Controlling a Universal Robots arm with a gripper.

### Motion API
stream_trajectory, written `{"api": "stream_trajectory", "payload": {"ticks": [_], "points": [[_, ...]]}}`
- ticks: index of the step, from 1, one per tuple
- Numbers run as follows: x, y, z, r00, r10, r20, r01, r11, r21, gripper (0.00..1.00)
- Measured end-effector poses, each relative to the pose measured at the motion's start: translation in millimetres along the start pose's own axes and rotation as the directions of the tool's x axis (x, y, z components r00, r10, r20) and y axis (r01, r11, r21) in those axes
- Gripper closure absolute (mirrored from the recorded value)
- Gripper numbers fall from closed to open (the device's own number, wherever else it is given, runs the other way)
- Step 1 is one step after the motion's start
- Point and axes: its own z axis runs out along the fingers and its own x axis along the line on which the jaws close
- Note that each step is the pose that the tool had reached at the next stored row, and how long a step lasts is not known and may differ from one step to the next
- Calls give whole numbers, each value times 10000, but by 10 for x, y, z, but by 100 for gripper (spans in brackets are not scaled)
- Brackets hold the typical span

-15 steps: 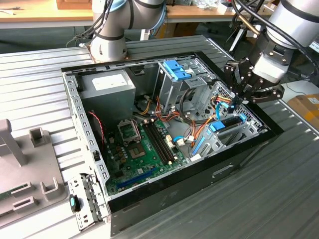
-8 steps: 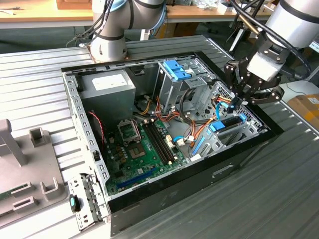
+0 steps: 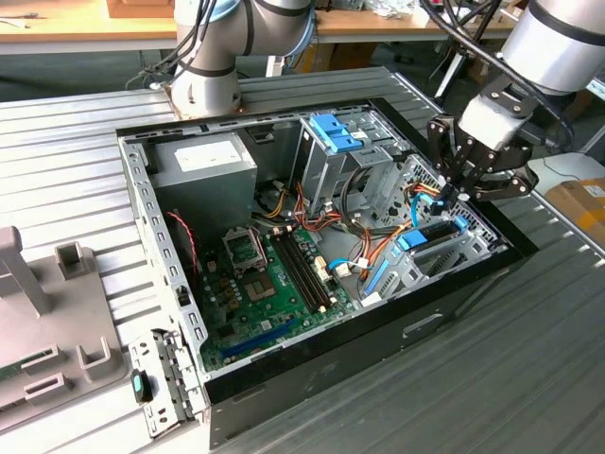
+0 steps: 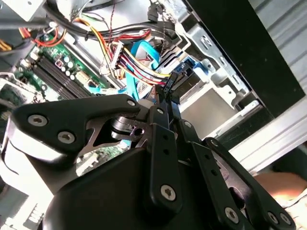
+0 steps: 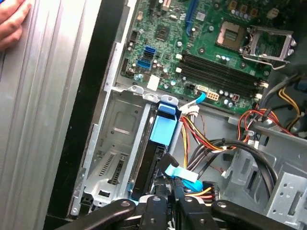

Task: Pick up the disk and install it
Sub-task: 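Insert the first disk wire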

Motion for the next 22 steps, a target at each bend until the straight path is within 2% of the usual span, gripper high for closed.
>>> {"api": "stream_trajectory", "payload": {"ticks": [2,4,5,6,7,9,10,11,12,13,16,19,22], "points": [[0,1,9,9981,614,-54,-614,9981,5,84],[0,1,14,9951,985,-86,-985,9951,11,84],[0,1,17,9929,1185,-103,-1185,9930,14,84],[0,2,23,9869,1604,-140,-1604,9870,22,84],[0,2,25,9833,1811,-159,-1811,9835,26,84],[1,2,25,9816,1904,-168,-1904,9817,28,84],[0,3,25,9815,1908,-143,-1907,9816,30,84],[2,4,25,9813,1924,37,-1924,9813,40,84],[7,5,26,9806,1943,262,-1945,9809,52,84],[14,6,24,9801,1954,337,-1957,9807,57,84],[42,14,30,9767,2119,336,-2122,9772,61,84],[74,23,47,9678,2498,304,-2501,9682,71,84],[82,26,59,9651,2603,296,-2606,9654,74,84]]}}
